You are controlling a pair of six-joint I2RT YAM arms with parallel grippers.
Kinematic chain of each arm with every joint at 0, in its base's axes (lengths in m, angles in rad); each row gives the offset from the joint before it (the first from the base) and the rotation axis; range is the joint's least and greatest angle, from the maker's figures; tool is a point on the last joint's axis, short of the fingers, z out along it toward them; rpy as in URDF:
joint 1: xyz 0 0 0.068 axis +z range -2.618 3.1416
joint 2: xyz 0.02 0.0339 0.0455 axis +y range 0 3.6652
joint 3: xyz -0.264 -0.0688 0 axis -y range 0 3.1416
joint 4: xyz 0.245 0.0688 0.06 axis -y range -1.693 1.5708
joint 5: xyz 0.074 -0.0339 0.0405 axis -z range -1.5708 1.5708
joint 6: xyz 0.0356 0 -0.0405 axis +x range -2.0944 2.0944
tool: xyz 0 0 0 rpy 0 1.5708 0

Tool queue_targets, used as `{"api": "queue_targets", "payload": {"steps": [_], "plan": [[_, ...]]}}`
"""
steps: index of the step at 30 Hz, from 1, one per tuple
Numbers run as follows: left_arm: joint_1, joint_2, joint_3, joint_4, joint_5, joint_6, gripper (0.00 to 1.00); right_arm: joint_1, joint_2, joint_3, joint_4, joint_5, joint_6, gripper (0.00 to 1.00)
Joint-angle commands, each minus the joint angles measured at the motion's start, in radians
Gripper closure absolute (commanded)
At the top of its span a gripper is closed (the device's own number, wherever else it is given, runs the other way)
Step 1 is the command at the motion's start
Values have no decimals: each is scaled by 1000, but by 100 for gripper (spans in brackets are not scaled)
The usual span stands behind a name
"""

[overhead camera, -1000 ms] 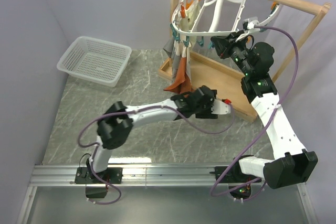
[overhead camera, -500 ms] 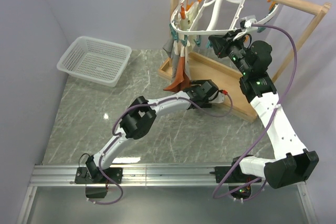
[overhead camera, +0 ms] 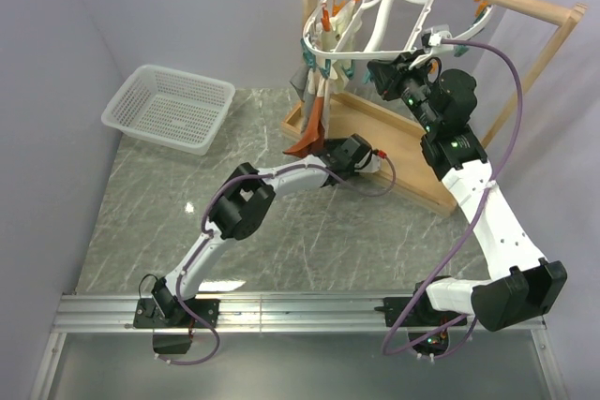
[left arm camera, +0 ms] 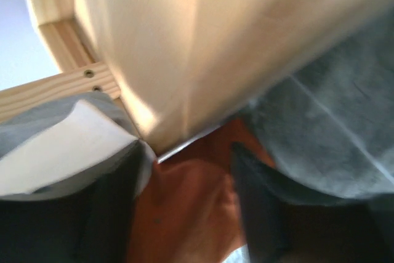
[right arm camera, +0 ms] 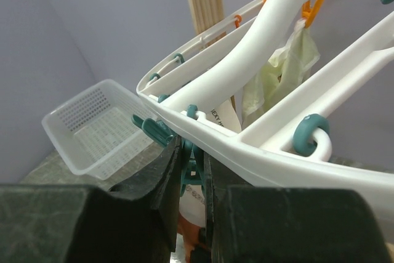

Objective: Clip the underwear to the hanger

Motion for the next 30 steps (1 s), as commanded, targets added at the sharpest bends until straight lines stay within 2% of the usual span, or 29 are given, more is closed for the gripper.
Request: {"api": "queue_targets", "payload": {"steps": [1, 2, 3, 5, 6, 8, 14, 17, 19, 21, 22, 24, 25, 28, 30], "plan": [[-7, -75, -51, 60, -27, 27, 40, 34, 16, 43, 0, -25, 21, 100], [-7, -81, -56, 62, -24, 25, 48, 37, 16, 44, -2, -23, 22, 100], [-7, -87, -62, 62, -21, 22, 61, 40, 16, 44, -4, -25, 21, 100], [-10, -116, -87, 74, -15, 15, 73, 41, 16, 44, -8, -22, 18, 100], [-11, -144, -97, 79, -7, 11, 87, 43, 16, 46, -10, -19, 16, 100], [-16, -180, -133, 85, 31, -16, 100, 45, 14, 47, -13, -13, 15, 100], [-33, -395, -343, 163, 209, -79, 100, 46, 19, 50, -17, 17, 18, 100], [-19, -516, -487, 218, 350, -87, 100, 46, 26, 58, -22, 29, 27, 100], [-1, -621, -612, 299, 497, -105, 100, 45, 33, 67, -27, 32, 31, 100], [37, -721, -738, 376, 603, -117, 100, 46, 39, 72, -27, 35, 35, 100], [56, -751, -772, 437, 739, -140, 100, 46, 40, 76, -28, 35, 35, 100], [117, -824, -864, 511, 840, -177, 100, 46, 46, 79, -31, 33, 38, 100], [139, -843, -887, 578, 955, -215, 100, 45, 48, 82, -30, 32, 39, 100], [256, -886, -964, 734, 1109, -326, 100, 46, 51, 87, -33, 30, 38, 100], [294, -886, -987, 790, 1171, -396, 100, 46, 52, 89, -34, 29, 36, 100]]}}
